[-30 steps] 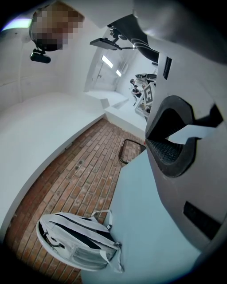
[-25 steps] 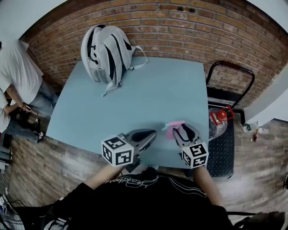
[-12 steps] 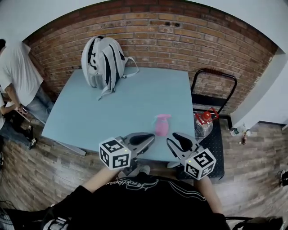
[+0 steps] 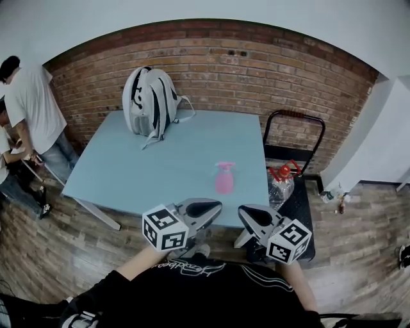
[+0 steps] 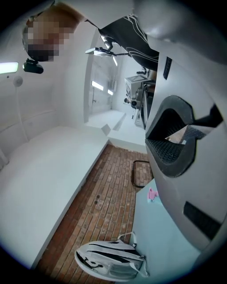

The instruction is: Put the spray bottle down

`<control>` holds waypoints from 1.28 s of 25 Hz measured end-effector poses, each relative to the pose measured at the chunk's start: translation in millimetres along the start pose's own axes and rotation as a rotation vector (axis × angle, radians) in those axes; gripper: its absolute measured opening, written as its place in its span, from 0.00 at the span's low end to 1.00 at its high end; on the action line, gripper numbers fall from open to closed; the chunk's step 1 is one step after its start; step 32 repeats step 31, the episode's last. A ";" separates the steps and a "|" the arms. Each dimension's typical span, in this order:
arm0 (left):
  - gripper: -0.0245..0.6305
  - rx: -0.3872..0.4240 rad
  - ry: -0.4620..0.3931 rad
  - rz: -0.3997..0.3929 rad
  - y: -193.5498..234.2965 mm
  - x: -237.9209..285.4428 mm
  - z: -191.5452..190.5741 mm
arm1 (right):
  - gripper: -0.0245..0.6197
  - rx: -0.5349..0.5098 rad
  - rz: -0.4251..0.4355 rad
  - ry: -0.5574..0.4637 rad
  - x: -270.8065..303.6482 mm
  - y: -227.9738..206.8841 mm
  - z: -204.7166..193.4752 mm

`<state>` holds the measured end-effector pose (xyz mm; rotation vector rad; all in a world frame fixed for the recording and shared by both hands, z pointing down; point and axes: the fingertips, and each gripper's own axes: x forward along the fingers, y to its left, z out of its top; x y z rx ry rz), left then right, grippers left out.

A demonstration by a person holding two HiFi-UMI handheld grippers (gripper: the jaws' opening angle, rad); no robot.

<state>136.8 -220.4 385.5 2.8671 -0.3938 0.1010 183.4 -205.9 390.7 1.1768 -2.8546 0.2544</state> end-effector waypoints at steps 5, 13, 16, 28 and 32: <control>0.05 0.024 0.000 -0.023 -21.4 -5.5 1.6 | 0.06 0.014 0.015 -0.005 -4.9 12.4 -2.7; 0.05 0.028 0.008 -0.040 -28.2 -3.0 7.4 | 0.06 0.023 0.007 -0.011 -5.7 11.9 0.1; 0.05 0.030 0.014 -0.042 -28.4 -1.0 8.1 | 0.06 0.028 0.009 -0.012 -6.2 11.4 1.0; 0.05 0.029 0.026 -0.055 -35.5 -1.3 2.6 | 0.06 0.036 -0.001 -0.020 -13.7 16.6 -0.5; 0.05 0.033 0.030 -0.054 -37.6 -2.9 1.5 | 0.06 0.036 -0.008 -0.025 -15.7 18.2 0.8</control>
